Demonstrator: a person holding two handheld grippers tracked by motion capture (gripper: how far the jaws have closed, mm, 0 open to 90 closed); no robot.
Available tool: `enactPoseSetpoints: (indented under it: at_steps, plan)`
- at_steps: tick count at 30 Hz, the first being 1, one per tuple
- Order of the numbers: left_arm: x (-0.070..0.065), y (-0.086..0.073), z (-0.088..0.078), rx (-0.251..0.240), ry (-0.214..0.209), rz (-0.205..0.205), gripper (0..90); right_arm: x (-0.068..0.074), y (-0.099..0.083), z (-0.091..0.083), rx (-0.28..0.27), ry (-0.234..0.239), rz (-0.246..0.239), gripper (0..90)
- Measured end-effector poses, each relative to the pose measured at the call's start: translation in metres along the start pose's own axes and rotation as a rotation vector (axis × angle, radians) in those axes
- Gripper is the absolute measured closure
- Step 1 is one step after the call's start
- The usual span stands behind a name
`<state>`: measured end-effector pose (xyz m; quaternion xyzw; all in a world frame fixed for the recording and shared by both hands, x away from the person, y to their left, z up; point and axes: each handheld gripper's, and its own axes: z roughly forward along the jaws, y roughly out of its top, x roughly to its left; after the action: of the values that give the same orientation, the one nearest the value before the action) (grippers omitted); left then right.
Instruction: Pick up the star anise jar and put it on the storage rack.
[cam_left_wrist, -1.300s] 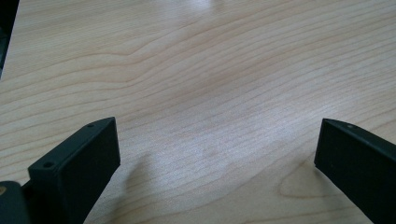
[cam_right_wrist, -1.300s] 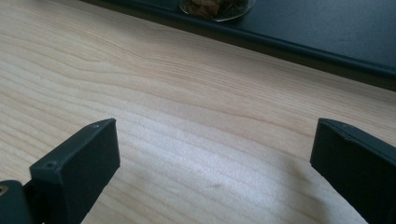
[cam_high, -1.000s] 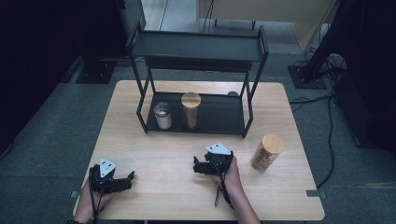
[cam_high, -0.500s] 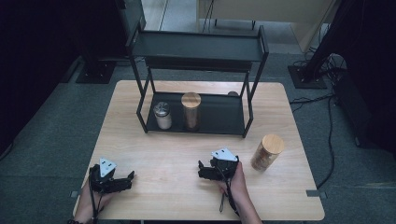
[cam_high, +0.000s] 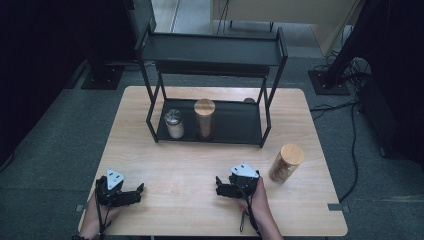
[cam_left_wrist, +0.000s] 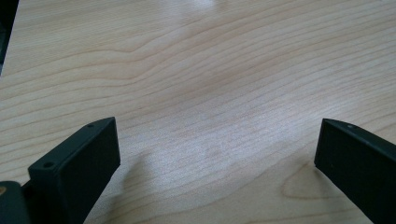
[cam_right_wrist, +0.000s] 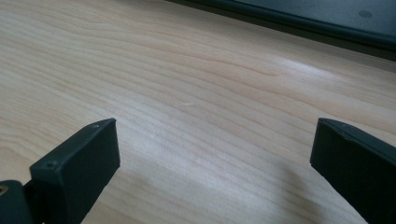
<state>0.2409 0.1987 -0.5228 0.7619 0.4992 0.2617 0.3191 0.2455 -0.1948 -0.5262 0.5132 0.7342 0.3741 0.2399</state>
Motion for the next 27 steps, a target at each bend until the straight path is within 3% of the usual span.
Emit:
enactPoseSetpoints:
  at_steps: [27]
  plan:
    - [-0.001, 0.000, 0.000, 0.003, 0.007, 0.007, 0.5, -0.026, -0.026, -0.035, -0.027, -0.022, 0.020, 1.6]
